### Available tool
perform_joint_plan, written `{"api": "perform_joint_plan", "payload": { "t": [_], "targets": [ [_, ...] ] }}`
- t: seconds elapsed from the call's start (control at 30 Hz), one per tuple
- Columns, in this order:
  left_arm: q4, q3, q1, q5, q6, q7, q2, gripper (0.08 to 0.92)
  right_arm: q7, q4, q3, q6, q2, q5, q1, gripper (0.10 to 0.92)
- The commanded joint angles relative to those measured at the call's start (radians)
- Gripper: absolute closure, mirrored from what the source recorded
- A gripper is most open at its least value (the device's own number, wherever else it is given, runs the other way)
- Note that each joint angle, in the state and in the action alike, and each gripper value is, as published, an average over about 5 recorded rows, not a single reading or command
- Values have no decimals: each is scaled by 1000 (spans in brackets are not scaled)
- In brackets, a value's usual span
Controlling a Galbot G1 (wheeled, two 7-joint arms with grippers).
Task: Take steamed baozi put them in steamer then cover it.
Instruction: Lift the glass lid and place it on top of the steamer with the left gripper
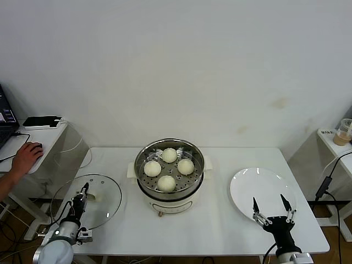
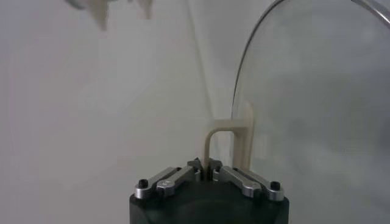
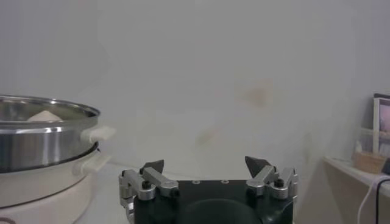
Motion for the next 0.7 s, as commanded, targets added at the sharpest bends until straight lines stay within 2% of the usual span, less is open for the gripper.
{"api": "perform_joint_plan", "payload": {
  "t": [0.03, 0.27, 0.43, 0.6, 0.7],
  "targets": [
    [-228, -60, 111, -135, 52, -18, -14, 858, 0, 5, -5, 3, -5, -13, -3, 203],
    [-331, -86, 140, -243, 139, -30, -24, 858, -1, 14, -13, 7, -17, -25, -14, 203],
    [-420, -84, 147, -251, 201, 2, -16, 858, -2, 12, -21, 11, -29, -35, -16, 203],
    [-507, -86, 138, -270, 253, 68, 30, 858, -4, 11, -26, 16, -37, -49, -18, 203],
    [-541, -59, 120, -316, 286, 76, 76, 858, -4, 8, -26, 19, -41, -55, -18, 203]
  ]
}}
